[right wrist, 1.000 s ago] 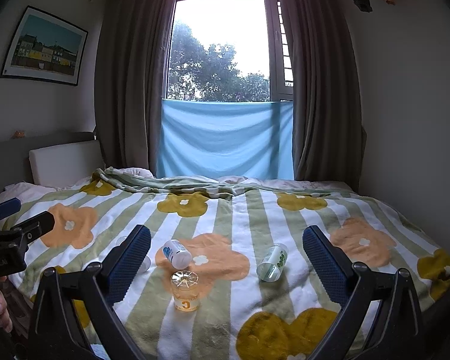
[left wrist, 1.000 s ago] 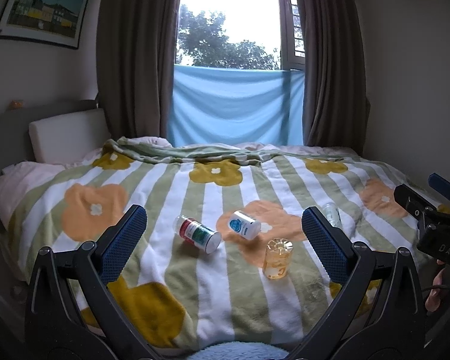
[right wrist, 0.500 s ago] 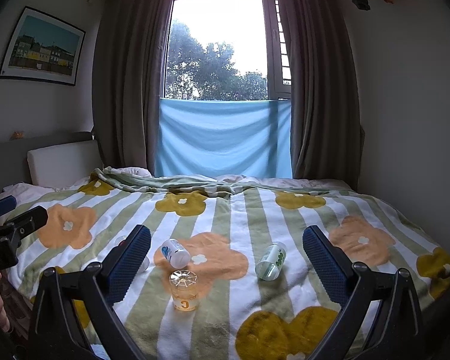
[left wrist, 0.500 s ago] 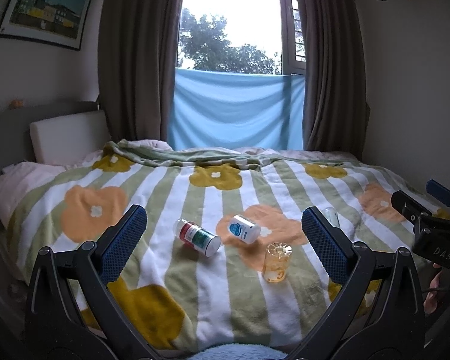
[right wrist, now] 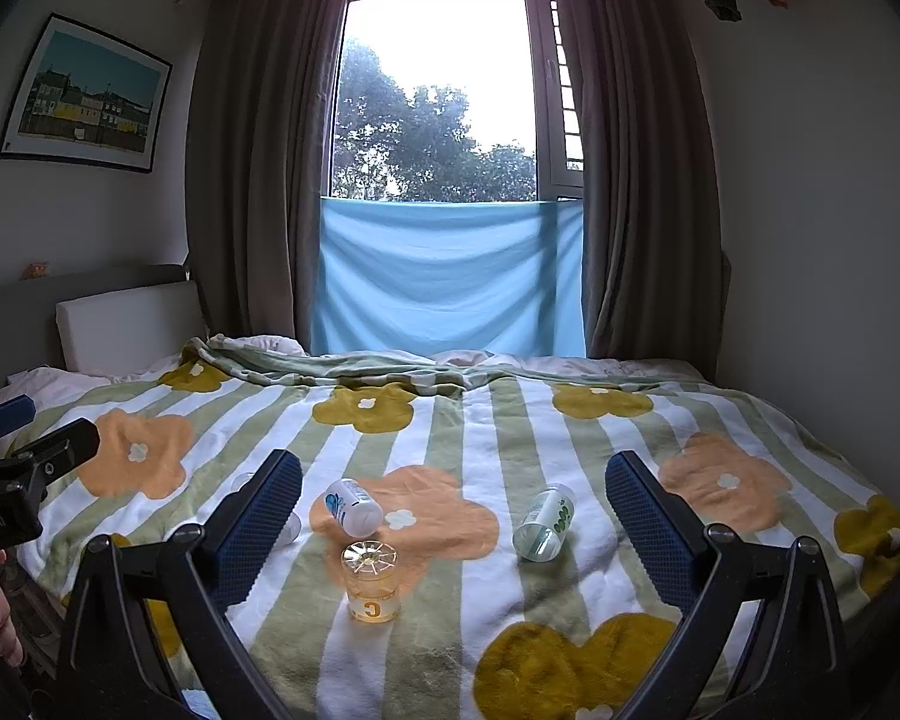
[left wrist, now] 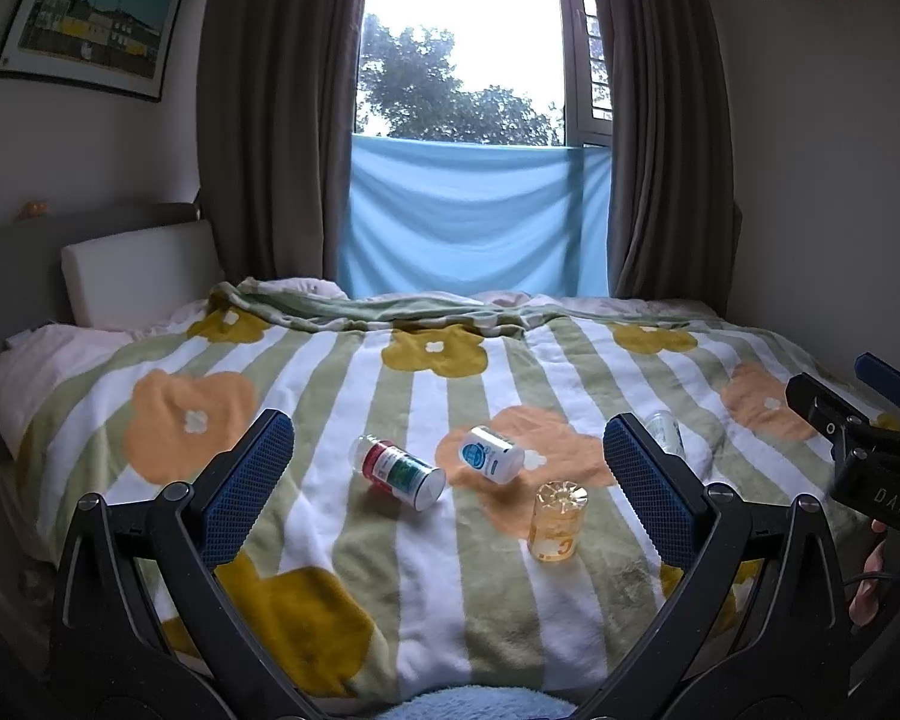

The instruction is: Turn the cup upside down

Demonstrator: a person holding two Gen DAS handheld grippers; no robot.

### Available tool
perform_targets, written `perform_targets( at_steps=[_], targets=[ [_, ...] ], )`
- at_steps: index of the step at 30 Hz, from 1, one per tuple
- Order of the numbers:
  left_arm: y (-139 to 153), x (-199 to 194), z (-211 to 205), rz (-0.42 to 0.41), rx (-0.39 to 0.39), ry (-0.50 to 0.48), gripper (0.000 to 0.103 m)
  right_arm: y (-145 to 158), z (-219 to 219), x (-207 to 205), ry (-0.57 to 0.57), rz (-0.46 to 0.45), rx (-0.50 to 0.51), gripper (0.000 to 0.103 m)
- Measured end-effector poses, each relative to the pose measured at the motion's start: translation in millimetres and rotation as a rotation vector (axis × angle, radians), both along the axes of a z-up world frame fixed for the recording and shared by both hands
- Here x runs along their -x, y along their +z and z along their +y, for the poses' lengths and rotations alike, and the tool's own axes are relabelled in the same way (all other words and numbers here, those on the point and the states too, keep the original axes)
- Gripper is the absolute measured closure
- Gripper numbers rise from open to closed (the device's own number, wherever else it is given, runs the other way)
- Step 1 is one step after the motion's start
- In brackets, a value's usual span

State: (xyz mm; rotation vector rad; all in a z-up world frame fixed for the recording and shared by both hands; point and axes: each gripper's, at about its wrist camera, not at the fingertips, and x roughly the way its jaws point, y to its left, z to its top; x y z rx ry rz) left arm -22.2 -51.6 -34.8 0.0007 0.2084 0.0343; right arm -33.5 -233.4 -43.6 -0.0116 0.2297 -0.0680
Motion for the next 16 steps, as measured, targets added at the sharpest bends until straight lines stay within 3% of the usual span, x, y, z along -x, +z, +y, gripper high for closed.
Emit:
perform_targets(
  at_steps=[16],
  targets=[
    [4.3, 8.4, 3.6, -0.068, -0.014, 0.027, 0.0, -0.5, 2.3, 0.2, 0.003, 0.002, -0.004, 0.002]
  ],
)
